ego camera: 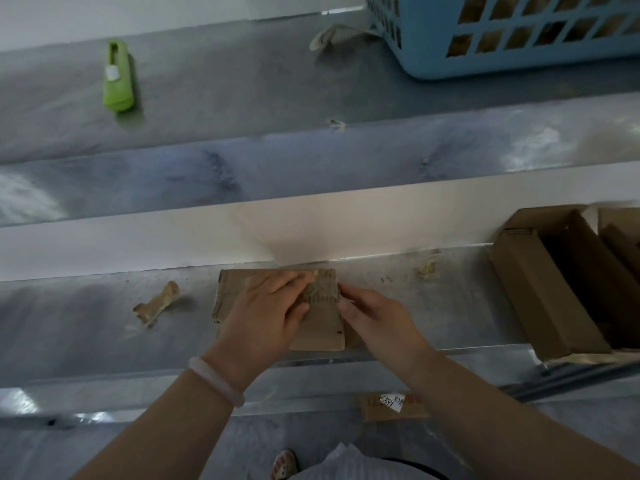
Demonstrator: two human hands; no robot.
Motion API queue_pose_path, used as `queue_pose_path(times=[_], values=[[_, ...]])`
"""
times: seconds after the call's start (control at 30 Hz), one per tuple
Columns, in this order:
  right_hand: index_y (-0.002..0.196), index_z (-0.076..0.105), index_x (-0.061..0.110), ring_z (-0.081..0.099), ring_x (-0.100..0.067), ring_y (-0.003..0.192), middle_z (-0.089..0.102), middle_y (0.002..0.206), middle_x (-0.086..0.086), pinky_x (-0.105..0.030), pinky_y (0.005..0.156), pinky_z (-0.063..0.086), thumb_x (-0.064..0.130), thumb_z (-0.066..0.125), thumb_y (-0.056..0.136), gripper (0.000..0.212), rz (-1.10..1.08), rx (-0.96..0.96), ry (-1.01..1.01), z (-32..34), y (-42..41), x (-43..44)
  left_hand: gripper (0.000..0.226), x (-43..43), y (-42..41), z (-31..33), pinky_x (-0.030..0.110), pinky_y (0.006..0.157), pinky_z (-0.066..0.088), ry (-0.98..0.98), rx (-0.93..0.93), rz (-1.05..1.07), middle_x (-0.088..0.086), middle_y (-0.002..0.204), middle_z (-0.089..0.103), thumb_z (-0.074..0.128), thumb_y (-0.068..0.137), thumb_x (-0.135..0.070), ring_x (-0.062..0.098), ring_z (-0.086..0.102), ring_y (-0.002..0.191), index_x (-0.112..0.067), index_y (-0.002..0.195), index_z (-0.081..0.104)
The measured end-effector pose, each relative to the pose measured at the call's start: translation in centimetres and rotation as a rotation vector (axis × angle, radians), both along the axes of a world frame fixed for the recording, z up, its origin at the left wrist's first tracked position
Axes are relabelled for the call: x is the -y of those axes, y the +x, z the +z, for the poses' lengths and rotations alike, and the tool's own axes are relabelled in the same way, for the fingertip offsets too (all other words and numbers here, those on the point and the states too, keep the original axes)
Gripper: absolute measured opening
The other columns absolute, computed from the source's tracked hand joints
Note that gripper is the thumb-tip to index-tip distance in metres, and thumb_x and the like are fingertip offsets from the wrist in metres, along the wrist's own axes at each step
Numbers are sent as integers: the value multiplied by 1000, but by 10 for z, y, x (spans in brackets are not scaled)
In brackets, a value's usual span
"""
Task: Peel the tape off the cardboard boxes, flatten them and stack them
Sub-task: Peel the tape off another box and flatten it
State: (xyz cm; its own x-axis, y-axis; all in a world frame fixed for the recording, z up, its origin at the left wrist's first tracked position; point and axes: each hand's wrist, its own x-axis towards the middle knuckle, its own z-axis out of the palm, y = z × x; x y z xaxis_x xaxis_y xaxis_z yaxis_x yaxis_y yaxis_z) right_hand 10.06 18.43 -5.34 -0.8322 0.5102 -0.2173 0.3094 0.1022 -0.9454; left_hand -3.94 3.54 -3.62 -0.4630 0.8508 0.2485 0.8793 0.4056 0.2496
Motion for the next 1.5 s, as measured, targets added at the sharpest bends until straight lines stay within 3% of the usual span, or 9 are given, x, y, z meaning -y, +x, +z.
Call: queue_pose_path(times=[0.2, 0.37, 0.53, 0.67, 0.9, 1.17, 1.27, 1.37, 1.5], values=[[110, 73, 25, 69, -4, 91, 74, 98, 10, -30, 92, 55, 23, 68, 87, 23, -139, 43, -108, 0, -6, 2, 38, -2, 5, -6, 41, 92, 46, 45, -19, -6, 0, 122, 60, 46, 91, -34, 21, 55, 107, -20, 123, 61], [87, 74, 31, 71, -7, 86, 75, 86, 11, -35, 88, 57, 19, 72, 84, 13, -169, 41, -158, 4, -9, 1, 38, -5, 4, -7, 37, 97, 44, 55, 71, 43, -5, 123, 60, 48, 86, -36, 19, 55, 110, -24, 117, 65], [99, 70, 35, 64, -9, 101, 69, 100, 13, -34, 97, 49, 33, 56, 94, 15, -71, 111, -126, 7, -6, 1, 41, 0, 1, -7, 28, 102, 39, 128, 192, 94, -7, 137, 48, 67, 83, -30, 5, 45, 119, -23, 122, 61], [123, 61, 37, 59, -18, 114, 63, 124, 2, -41, 106, 42, 62, 41, 75, 58, 55, 215, -197, 1, -8, 12, 41, 1, 1, -9, 28, 100, 42, 93, 176, 93, -6, 136, 48, 57, 84, -44, 3, 46, 116, -21, 119, 64], [88, 73, 31, 63, -26, 104, 70, 98, -5, -47, 101, 46, 19, 47, 98, 30, -99, 190, -324, -2, -11, 10, 46, 0, 2, -9, 32, 101, 41, 75, 169, 104, -9, 130, 52, 46, 84, -49, 11, 49, 117, -26, 119, 64], [116, 62, -6, 63, -27, 91, 66, 109, -22, -36, 86, 52, 0, 43, 99, 27, -305, 45, -770, 0, -13, 4, 47, 0, 0, -9, 31, 101, 41, 91, 170, 96, -9, 129, 54, 47, 83, -52, 10, 50, 116, -27, 118, 65], [114, 69, 10, 67, -20, 99, 73, 105, -8, -32, 86, 55, 4, 50, 96, 27, -236, 4, -660, 0, -10, 3, 49, 0, 1, -6, 31, 101, 40, 93, 170, 82, -8, 131, 53, 45, 83, -52, 9, 47, 117, -27, 121, 63], [110, 62, 36, 62, 15, 85, 67, 87, 30, -9, 75, 49, 15, 63, 92, 27, 3, -107, -375, 6, -5, 5, 50, 3, 1, -5, 35, 107, 36, 74, 198, 37, -8, 146, 37, 47, 86, -43, 13, 39, 129, -28, 133, 50], [142, 36, 30, 41, 23, 111, 46, 134, 19, -5, 94, 38, 27, 77, 81, 73, 204, -122, 112, 6, -12, 9, 54, 6, 4, -2, 40, 103, 42, 60, 157, -14, -2, 156, 20, 57, 88, -28, 21, 39, 133, -27, 138, 39]])
